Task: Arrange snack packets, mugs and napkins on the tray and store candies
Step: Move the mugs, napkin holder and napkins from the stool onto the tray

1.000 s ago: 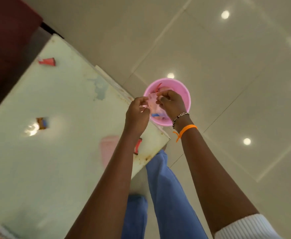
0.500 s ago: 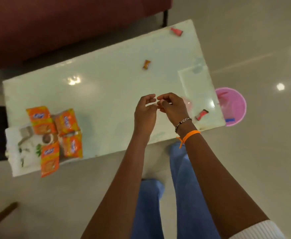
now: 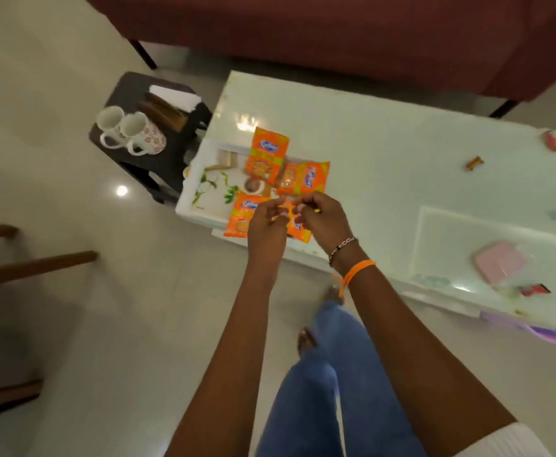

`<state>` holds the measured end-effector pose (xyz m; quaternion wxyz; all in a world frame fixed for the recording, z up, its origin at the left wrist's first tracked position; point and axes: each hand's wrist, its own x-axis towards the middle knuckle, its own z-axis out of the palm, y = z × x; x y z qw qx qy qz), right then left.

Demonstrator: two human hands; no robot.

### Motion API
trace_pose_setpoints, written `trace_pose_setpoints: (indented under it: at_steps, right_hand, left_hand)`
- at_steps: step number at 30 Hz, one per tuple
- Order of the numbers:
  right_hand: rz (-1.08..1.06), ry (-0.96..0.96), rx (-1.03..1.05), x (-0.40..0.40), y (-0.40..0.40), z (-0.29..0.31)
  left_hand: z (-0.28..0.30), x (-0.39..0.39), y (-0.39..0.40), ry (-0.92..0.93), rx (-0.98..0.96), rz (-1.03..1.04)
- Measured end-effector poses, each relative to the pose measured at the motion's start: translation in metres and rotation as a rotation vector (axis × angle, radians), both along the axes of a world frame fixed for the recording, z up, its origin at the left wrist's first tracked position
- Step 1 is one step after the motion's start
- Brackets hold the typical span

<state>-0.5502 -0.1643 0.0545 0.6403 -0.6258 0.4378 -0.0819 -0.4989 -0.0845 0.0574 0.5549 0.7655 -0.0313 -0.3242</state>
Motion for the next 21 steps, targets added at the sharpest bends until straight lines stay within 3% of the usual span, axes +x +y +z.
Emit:
trace_pose_setpoints:
  at_steps: [6,13,21]
  right_hand:
    - [0.098,-0.011,-0.024,0.093,0.024,-0.001]
    - [0.242,0.002,0.151,0.213,0.042,-0.013]
    - [0.393,0.136,0.194,0.326,0.08,-0.054]
  left_hand:
    - [-0.007,0.08,0.036,0.034,-0.012,0.107]
    - [-0.02,0.18,0.073,0.068,0.033,0.282]
    - [-0.048,0.288,0.111,0.087,0.036,0.433]
